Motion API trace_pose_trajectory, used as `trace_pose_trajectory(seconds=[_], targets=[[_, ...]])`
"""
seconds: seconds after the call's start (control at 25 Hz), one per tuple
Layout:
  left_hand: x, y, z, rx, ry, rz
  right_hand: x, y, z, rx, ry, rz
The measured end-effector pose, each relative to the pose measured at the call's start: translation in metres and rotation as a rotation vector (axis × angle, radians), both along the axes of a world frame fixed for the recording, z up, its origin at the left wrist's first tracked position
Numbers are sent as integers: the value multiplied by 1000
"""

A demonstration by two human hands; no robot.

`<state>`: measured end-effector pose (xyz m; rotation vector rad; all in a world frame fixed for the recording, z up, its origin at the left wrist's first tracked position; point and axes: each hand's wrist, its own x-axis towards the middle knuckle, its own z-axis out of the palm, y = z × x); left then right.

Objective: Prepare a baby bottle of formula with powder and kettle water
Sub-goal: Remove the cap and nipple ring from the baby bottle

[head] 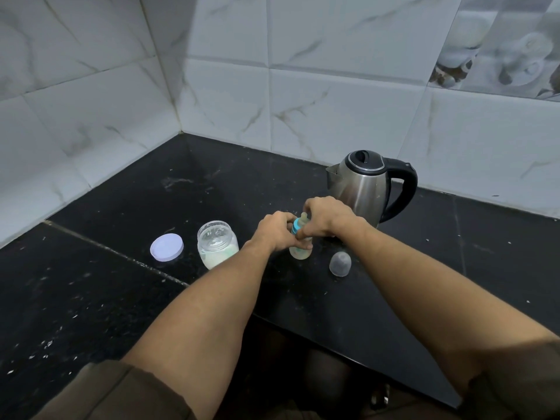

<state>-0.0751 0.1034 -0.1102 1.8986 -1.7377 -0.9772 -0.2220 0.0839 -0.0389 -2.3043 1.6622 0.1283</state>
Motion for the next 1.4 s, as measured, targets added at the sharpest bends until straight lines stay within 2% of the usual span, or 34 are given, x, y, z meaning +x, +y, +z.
trace_pose_trajectory(seconds=[0.44,0.92,1.4], targets=[[2,0,-5,-49,40,-13,12,-8,-16,-54,-14,-22],[3,-4,-9,-31,20,-1,14,-17,-7,-49,115,161],[2,-4,-4,-24,21,-17,10,-18,-5,-65,143,277]])
